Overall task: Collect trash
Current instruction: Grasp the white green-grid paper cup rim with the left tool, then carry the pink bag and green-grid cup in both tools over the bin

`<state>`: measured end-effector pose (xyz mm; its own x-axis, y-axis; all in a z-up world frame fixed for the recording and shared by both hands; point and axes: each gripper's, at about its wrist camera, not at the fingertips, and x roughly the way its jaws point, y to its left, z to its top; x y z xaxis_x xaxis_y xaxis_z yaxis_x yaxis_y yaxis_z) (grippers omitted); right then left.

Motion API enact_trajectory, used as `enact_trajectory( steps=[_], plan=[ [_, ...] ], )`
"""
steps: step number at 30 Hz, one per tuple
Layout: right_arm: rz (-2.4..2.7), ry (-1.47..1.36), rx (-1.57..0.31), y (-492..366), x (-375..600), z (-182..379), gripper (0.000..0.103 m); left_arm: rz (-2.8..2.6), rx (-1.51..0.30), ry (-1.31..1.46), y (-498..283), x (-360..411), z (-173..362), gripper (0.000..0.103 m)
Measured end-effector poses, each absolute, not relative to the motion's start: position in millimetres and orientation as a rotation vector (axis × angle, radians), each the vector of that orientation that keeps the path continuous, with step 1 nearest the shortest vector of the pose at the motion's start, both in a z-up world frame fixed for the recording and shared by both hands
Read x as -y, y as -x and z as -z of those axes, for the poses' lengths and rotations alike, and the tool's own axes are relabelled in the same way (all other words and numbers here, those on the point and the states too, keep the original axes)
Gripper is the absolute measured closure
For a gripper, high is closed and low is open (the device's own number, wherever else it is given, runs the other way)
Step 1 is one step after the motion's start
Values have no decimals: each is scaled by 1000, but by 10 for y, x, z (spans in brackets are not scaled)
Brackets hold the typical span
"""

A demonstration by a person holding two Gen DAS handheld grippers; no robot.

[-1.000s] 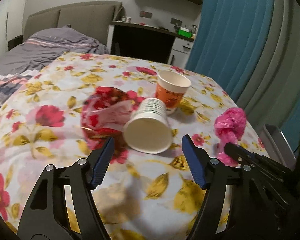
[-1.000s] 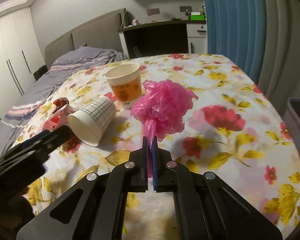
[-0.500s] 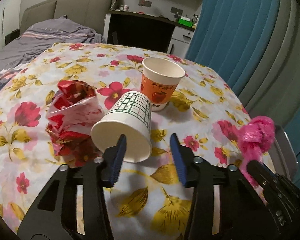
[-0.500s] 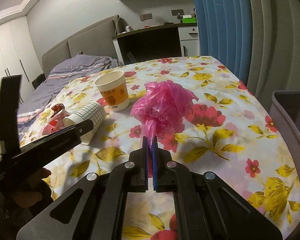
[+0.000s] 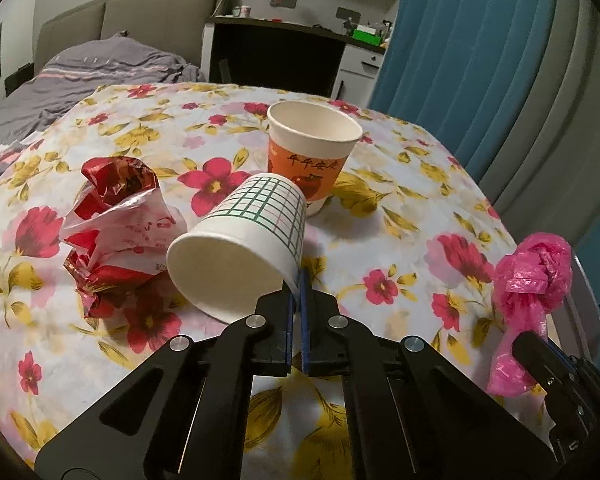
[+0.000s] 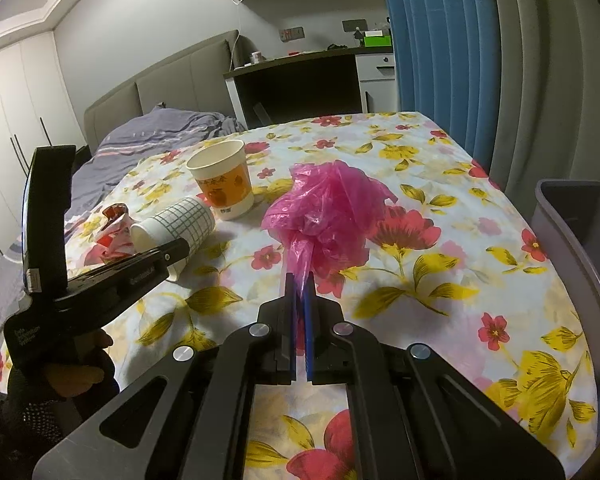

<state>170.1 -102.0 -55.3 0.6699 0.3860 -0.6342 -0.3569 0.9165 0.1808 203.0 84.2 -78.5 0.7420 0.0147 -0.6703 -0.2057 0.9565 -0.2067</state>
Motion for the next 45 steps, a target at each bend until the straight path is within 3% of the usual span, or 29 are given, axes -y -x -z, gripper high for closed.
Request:
enact_trajectory(
  steps=[20, 45],
  plan=[
    [-392, -51, -670, -1421, 1434, 278, 99, 34, -602, 250, -1471, -379, 293, 101],
    [-153, -64, -603, -1333, 2621, 131, 99, 341, -590, 119, -1621, 1133, -30, 101]
  ],
)
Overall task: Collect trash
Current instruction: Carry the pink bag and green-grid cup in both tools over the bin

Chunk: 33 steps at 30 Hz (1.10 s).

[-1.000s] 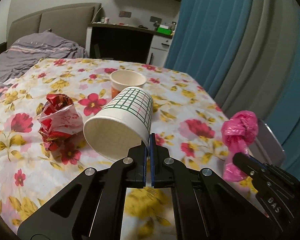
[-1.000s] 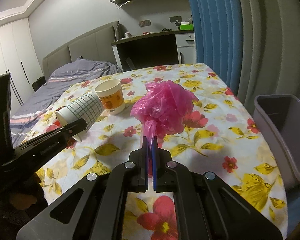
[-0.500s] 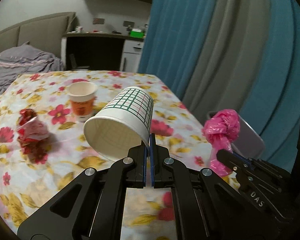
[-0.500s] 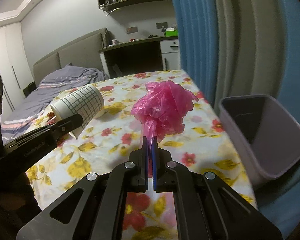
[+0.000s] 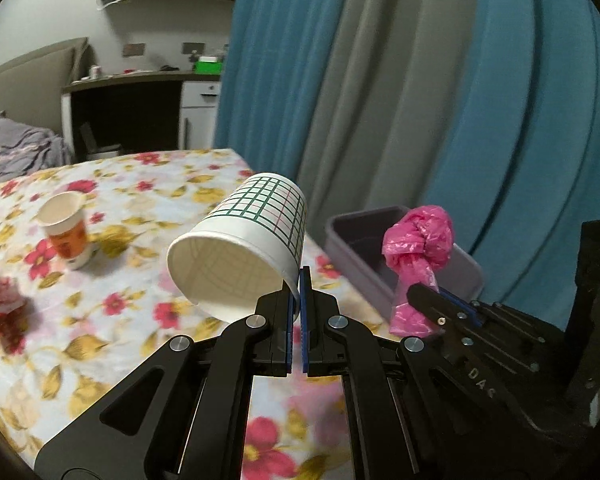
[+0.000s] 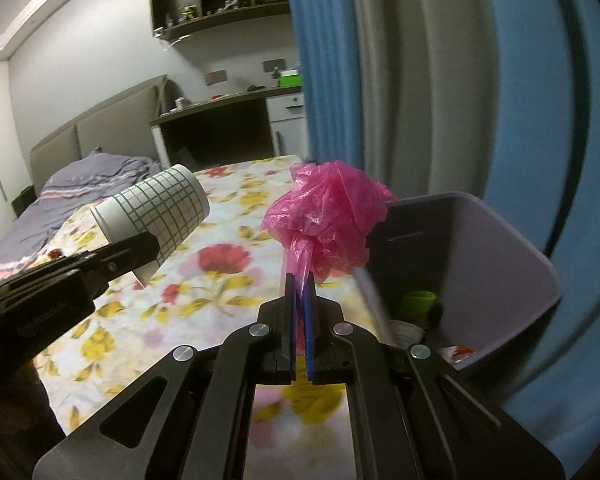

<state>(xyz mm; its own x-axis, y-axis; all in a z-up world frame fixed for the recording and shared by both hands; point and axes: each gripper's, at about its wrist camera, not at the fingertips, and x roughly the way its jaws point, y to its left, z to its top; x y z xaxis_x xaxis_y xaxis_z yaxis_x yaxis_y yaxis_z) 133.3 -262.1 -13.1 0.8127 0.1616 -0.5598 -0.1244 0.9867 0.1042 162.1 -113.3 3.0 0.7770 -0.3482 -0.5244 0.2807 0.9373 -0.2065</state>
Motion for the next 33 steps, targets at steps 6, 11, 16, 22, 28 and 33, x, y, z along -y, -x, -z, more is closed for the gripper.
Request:
enact_trajectory(
  steps=[6, 11, 16, 22, 28, 33],
  plan=[
    [-89, -74, -607, -1402, 2935, 170, 99, 407, -599, 96, -1780, 1500, -56, 101],
    [-47, -82, -611, -1445, 3112, 197, 99, 458, -615, 81, -1911, 1788, -36, 101],
    [-16, -88, -620, -1502, 3273, 235, 99, 494, -629, 79, -2048, 1980, 2, 101],
    [14, -104, -630, -1574, 3418, 266, 99, 539, -646, 55, -2167, 2228, 58, 101],
    [37, -111, -643, -1647, 3493, 318, 99, 568, -675, 46, -2331, 2395, 143, 101],
    [48, -128, -658, -1687, 3594, 370, 99, 596, -705, 60, -2440, 2488, 217, 101]
  ],
)
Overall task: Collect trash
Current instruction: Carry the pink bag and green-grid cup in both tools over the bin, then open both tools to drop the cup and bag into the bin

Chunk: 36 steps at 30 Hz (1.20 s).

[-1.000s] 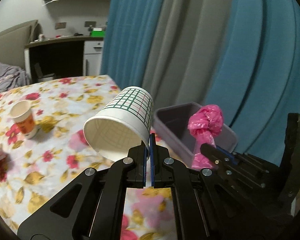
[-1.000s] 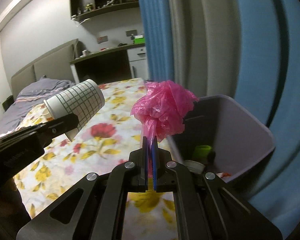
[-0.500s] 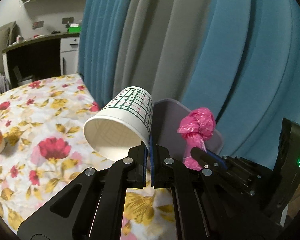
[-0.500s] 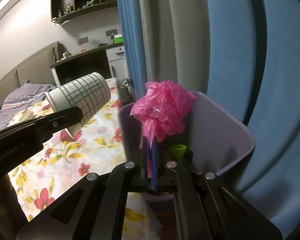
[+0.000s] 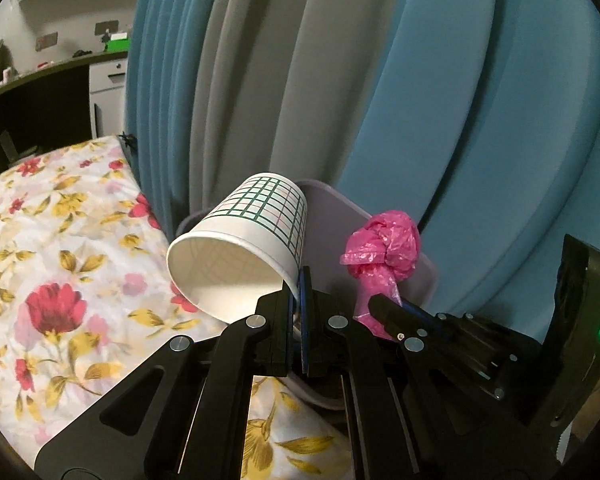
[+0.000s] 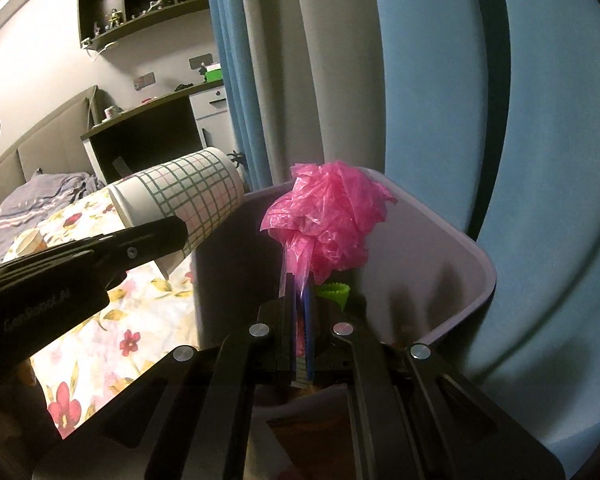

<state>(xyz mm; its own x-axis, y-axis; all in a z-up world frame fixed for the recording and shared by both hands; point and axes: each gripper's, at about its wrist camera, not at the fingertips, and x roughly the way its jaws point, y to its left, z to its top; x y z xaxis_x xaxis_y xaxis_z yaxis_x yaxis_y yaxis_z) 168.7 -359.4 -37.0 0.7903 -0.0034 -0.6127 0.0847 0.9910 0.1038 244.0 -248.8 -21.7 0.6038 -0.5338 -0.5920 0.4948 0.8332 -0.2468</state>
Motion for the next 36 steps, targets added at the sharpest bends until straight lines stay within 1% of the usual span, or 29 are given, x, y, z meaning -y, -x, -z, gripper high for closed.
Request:
enact_trajectory(
  steps=[13, 25, 26, 28, 29, 30, 31, 32, 33, 34, 35, 36],
  plan=[
    [70, -156, -676, -1765, 3717, 437, 99, 645, -754, 93, -2606, 2655, 352, 101],
    [76, -173, -675, -1745, 3761, 449, 98, 680, -778, 116, -2606, 2782, 411, 101],
    [77, -170, -676, -1746, 3762, 452, 95, 679, -781, 118, -2605, 2784, 416, 101],
    [82, -166, -676, -1743, 3764, 452, 84, 681, -782, 123, -2604, 2781, 424, 101],
    [84, -166, -673, -1739, 3772, 452, 72, 678, -782, 117, -2603, 2781, 429, 99],
    [88, -164, -665, -1728, 3776, 447, 63, 664, -780, 105, -2600, 2779, 426, 91],
    [94, -161, -657, -1717, 3783, 443, 60, 644, -774, 93, -2595, 2776, 425, 84],
    [100, -158, -650, -1700, 3782, 437, 57, 624, -763, 86, -2585, 2762, 419, 63],
    [105, -157, -646, -1687, 3791, 433, 56, 610, -752, 92, -2569, 2727, 410, 44],
    [110, -157, -642, -1672, 3798, 424, 56, 598, -740, 104, -2551, 2691, 395, 37],
    [115, -158, -636, -1655, 3809, 414, 53, 578, -721, 112, -2525, 2647, 371, 28],
    [121, -159, -629, -1640, 3838, 415, 49, 555, -697, 109, -2491, 2609, 341, 22]
  ],
)
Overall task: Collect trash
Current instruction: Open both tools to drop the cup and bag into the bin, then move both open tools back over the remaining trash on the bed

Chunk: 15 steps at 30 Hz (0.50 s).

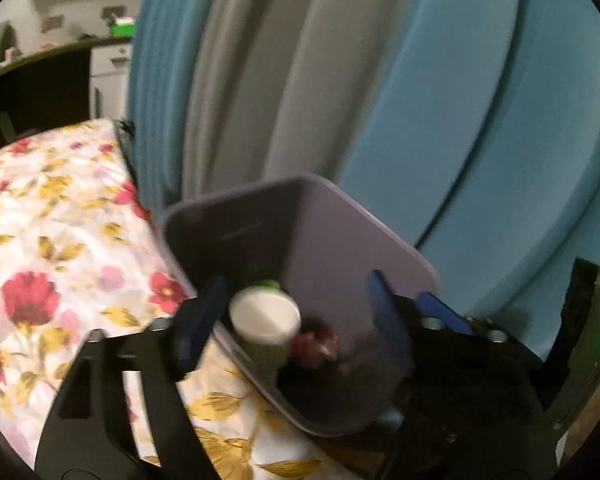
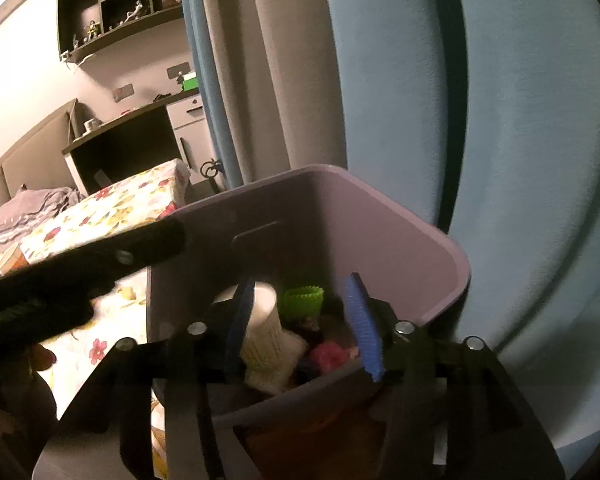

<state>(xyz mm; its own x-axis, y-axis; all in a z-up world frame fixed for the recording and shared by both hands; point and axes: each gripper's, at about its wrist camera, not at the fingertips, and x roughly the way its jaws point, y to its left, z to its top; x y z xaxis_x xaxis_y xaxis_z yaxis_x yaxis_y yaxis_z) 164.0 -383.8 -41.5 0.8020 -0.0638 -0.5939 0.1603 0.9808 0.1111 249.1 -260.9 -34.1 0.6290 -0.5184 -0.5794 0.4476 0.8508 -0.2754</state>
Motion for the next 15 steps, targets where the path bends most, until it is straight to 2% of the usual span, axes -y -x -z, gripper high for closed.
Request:
enact_trajectory(
  steps=[3, 9, 15],
  plan=[
    [142, -158, -604, -1568, 3855, 379, 41, 499, -646, 97, -2393, 2507, 275, 12],
    [169, -148, -576, -1470, 3815, 302, 26, 417, -635, 110, -2294, 2255, 226, 10],
    [177, -133, -546, -1403, 3683, 209, 18, 311, -608, 95, -2134, 1886, 183, 10]
  ],
)
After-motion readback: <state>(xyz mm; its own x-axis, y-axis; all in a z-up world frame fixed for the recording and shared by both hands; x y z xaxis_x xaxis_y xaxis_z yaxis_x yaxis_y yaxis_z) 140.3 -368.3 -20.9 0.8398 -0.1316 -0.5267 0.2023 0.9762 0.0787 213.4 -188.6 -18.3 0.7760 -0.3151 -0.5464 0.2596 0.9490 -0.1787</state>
